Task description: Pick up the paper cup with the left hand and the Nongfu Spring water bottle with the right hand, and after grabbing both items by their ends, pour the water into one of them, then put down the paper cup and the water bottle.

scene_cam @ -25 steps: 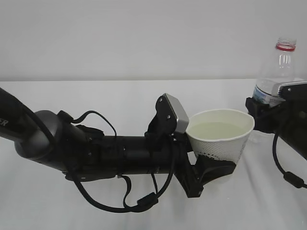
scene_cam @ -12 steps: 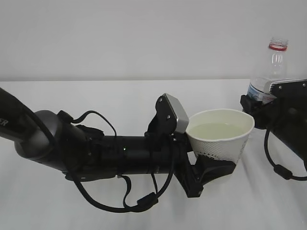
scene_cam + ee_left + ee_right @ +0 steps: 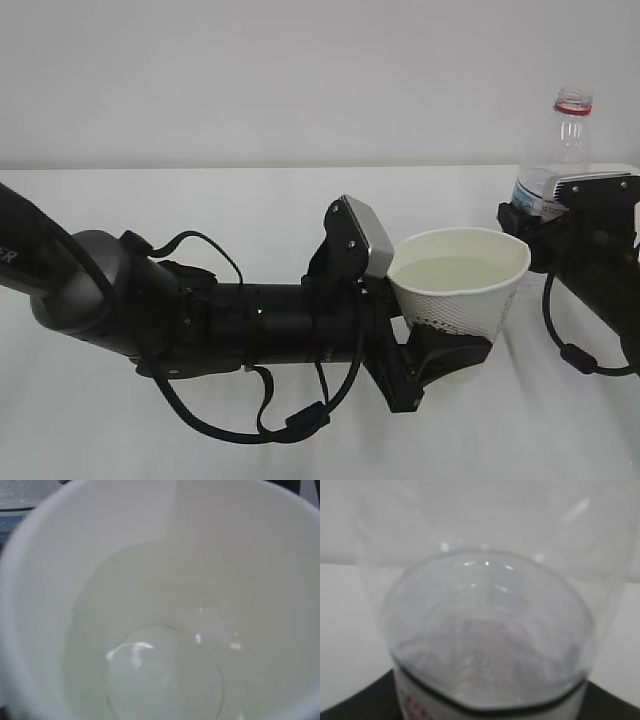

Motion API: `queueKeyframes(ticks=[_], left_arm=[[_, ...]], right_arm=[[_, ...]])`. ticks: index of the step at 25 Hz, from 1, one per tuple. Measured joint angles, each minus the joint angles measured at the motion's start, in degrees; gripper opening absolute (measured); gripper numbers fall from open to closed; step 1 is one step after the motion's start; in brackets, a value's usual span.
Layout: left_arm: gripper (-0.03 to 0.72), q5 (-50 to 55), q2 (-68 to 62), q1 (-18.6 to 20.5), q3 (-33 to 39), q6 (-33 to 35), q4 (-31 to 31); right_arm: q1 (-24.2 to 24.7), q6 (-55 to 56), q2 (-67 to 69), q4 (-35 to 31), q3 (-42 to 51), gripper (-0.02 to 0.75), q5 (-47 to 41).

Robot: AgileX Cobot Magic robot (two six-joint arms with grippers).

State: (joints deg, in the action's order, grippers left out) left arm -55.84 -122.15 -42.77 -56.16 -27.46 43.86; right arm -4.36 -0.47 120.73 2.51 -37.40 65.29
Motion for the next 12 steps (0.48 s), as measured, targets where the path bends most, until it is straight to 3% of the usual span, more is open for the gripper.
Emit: queueKeyframes(ticks=[5, 12], left_arm=[[0.482, 0.0, 0.0, 0.0, 0.0, 0.0, 0.0], [0.482, 0.0, 0.0, 0.0, 0.0, 0.1, 0.0]], right_arm=[[0.0, 0.0, 0.0, -0.3, -0.1, 0.401, 0.1], [0.1, 0.0, 0.1, -0.3, -0.1, 0.529, 0.1]])
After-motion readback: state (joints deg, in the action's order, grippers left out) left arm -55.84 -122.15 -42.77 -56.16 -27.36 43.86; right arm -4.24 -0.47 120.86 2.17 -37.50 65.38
